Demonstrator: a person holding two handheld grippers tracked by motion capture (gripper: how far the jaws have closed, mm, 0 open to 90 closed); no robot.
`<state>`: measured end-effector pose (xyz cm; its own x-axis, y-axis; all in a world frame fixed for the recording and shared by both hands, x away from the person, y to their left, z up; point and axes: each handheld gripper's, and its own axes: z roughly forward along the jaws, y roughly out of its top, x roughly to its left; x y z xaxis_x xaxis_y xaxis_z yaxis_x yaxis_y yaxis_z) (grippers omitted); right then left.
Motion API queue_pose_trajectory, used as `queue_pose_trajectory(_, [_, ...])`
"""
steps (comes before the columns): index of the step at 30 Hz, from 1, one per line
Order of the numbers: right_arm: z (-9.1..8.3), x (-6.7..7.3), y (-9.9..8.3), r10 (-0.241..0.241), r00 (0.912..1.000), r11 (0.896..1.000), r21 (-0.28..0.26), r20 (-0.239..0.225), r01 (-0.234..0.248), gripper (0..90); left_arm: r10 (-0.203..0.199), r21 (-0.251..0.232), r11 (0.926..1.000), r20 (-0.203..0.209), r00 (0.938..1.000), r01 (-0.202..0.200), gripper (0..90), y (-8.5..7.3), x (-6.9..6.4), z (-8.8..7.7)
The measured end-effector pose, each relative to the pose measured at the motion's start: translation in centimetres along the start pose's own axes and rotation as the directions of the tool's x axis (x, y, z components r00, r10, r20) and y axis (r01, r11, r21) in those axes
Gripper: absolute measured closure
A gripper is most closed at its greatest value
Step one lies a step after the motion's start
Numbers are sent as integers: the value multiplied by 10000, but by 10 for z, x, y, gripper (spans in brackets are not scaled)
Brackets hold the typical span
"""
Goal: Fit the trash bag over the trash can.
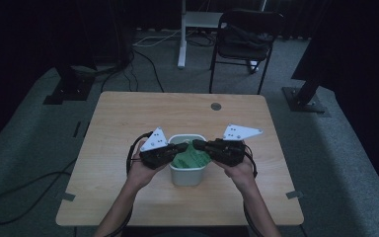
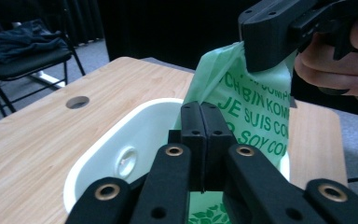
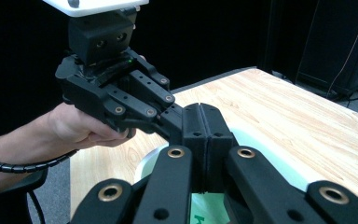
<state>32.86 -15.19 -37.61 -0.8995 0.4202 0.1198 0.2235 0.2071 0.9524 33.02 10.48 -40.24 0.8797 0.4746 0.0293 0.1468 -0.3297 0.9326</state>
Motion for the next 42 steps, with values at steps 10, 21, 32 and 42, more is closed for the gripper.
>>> queue_pose_trajectory(10, [-5, -3, -3, 61, 10000, 10000, -18, 74, -61, 884, 39, -86, 10000, -180, 9998, -40, 900, 0, 1, -8])
queue_pose_trajectory(21, [-7, -3, -6, -154, 9990, 9996, 251, 417, 144, 816, -120, -174, 9998, -182, 9998, 117, 900, -4, 4, -12])
queue_pose_trajectory(32, [-31, -13, -7, 49, 9965, 10000, -64, 835, -44, 733, -175, -307, 9994, -315, 9993, 165, 900, -8, 6, -21])
queue_pose_trajectory(42, [-46, -26, -18, 670, 9879, 9977, -178, 1401, -652, 680, -219, -410, 9989, -311, 9993, 206, 900, -12, 6, -25])
